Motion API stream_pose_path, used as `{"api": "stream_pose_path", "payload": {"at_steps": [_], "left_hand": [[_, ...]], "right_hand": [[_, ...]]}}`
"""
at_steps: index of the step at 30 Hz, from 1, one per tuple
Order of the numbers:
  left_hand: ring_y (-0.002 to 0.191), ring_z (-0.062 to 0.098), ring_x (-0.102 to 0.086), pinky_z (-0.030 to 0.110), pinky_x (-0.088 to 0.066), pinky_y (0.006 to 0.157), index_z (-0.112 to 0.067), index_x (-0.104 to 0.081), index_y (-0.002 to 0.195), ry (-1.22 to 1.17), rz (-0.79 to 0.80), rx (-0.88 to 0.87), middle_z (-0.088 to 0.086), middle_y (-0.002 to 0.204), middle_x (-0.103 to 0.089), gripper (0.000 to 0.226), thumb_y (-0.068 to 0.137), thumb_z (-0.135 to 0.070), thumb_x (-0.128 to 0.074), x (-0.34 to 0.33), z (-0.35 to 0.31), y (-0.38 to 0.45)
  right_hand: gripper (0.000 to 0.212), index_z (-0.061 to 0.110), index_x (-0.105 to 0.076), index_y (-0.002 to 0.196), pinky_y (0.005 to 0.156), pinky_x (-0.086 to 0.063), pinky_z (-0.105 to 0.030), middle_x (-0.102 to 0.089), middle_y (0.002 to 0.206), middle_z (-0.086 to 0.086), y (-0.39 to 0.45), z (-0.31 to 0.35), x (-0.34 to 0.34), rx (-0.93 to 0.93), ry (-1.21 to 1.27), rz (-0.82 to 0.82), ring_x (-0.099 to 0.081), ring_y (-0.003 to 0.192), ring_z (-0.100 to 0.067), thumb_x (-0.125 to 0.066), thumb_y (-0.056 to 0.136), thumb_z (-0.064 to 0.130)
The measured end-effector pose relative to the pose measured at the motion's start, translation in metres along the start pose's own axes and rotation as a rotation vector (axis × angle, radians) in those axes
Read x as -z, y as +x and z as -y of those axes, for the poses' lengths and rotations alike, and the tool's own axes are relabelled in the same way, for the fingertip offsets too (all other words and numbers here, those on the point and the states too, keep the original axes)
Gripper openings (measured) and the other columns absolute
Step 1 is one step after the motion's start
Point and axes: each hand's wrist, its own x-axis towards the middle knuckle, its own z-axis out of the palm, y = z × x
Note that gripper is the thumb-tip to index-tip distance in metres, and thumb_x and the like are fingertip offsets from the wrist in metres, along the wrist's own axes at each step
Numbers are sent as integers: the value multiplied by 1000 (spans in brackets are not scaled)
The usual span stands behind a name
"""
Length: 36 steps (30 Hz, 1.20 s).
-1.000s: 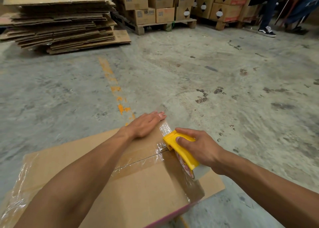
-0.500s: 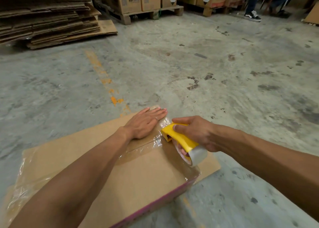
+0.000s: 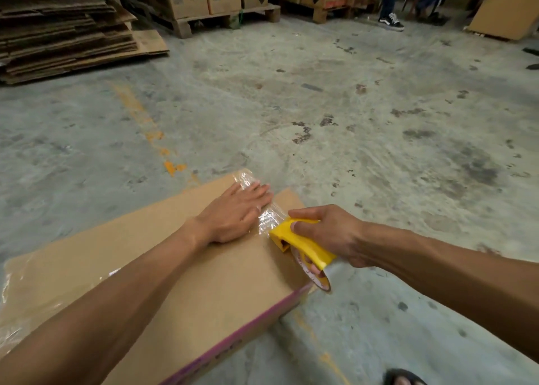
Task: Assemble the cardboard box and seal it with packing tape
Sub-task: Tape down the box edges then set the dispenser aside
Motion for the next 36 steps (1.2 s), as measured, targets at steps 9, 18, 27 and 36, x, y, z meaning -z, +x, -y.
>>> {"api": "stream_pose_path", "payload": {"at_steps": [9,18,27,36], "left_hand": [[148,-1,10,32,7,120,-42,-12,151,45,37,-135,-23,160,0,51,101,-38,-7,-10,3,2],[149,1,6,35,3,121,-46,-12,151,73,40,-78,-25,159,-1,59,93,-43,0,0,21,15],[148,1,6,31,4,120,-47,-5,151,109,49,-99,-23,160,-1,55,97,-43,-1,-2,12,12],[149,3,3,36,6,122,-28,-19,155,17,16,-235,-15,161,-13,56,100,-40,-12,-15,-32,-3]], "right_hand": [[30,21,-63,126,58,-52,-28,-65,67,-9,17,16,3,16,-56,35,-57,35,-10,-59,96,17],[30,27,-64,124,71,-59,-35,-69,90,-5,30,31,12,-53,-79,56,-63,47,-12,-62,94,26],[38,30,-58,132,54,-54,-30,-66,52,-2,-20,-9,25,-23,-45,69,-57,40,-21,-60,95,21],[40,26,-59,133,45,-51,-29,-68,76,-11,-33,-31,28,-29,58,29,-58,41,-21,-65,94,21]]}}
